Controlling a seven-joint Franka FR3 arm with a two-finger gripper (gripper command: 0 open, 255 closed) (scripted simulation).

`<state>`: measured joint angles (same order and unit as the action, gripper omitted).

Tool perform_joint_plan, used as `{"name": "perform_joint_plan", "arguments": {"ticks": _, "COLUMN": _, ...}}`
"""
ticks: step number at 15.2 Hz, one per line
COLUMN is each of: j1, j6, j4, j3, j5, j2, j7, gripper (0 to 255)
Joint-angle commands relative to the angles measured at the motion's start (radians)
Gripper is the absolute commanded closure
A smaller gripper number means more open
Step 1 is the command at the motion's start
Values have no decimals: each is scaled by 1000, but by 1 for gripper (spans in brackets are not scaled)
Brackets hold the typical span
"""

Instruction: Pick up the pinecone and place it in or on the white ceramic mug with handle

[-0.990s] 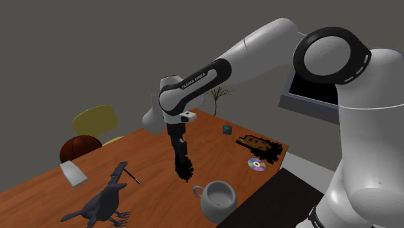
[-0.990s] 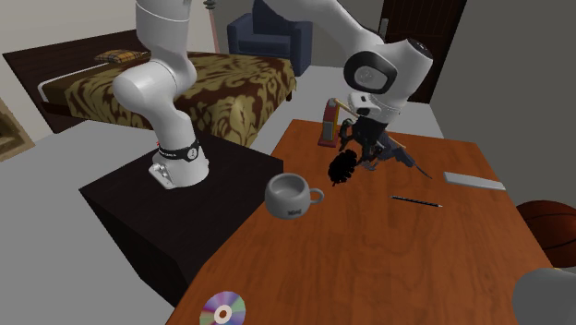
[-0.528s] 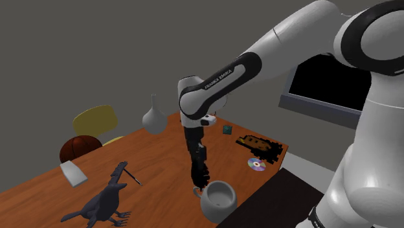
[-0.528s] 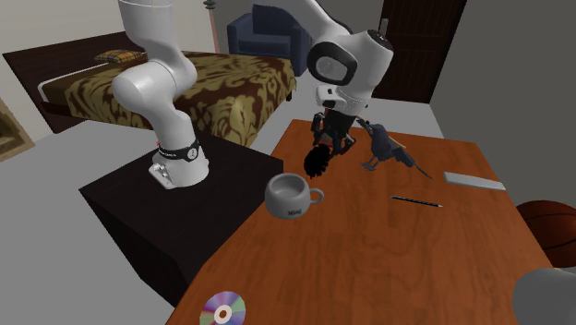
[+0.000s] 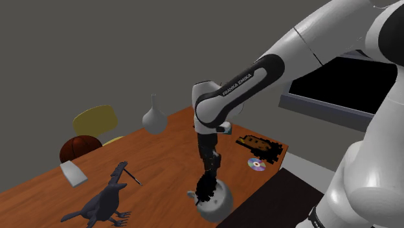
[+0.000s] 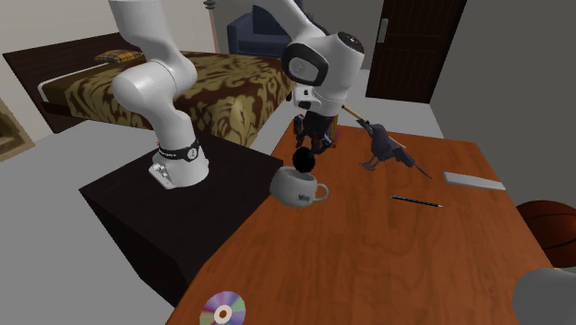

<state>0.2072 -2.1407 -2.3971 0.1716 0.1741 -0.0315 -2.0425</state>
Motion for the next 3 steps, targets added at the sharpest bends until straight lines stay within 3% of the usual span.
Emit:
{"name": "perform_joint_plan", "arguments": {"ticks": 1, "j1": 2, "j6": -30, "j4": -17, "j3": 1, "j5": 1, "j2": -19, "j7": 2, "gripper": 255}}
{"name": "perform_joint_plan", "arguments": {"ticks": 3, "j1": 2, "j6": -57, "j4": -22, "j3": 2, "j5": 0, "j2": -41, "j7": 4, "gripper": 255}}
